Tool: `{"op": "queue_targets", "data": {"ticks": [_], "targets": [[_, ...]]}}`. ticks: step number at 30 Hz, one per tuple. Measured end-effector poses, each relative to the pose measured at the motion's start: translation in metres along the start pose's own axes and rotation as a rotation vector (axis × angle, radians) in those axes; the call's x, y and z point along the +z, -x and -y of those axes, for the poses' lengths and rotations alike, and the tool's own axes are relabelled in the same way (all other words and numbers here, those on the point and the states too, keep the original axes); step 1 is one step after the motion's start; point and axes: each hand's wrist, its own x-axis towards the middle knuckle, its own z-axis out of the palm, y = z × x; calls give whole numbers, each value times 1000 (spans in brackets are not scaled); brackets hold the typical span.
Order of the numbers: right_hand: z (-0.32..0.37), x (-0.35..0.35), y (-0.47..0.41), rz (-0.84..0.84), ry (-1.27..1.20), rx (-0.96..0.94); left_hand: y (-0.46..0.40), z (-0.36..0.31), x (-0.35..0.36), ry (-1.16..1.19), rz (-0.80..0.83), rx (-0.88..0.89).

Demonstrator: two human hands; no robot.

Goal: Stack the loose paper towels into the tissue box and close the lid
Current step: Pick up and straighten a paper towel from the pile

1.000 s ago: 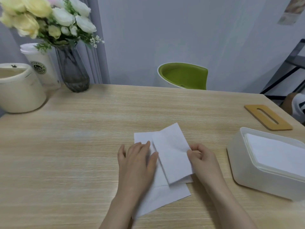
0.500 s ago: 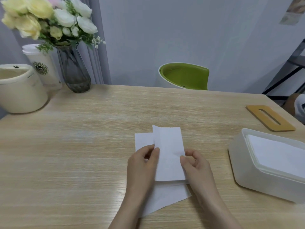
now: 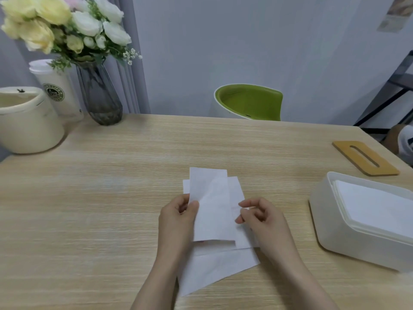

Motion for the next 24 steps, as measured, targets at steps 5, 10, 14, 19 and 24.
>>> {"op": "queue_targets", "data": {"ticks": [5, 10, 14, 19, 24], "targets": [[-4, -14, -12, 34, 322, -99, -5, 7, -11, 34, -15, -33], [-5, -14, -17, 206, 579, -238, -6, 12, -12, 72, -41, -17], [2, -6, -28, 237, 768, -259, -6, 15, -11, 43, -42, 1], [6, -6, -34, 287, 834, -218, -7, 17, -10, 52, -42, 15], [6, -5, -36, 295, 798, -209, -7, 15, -8, 96, -44, 4]]}}
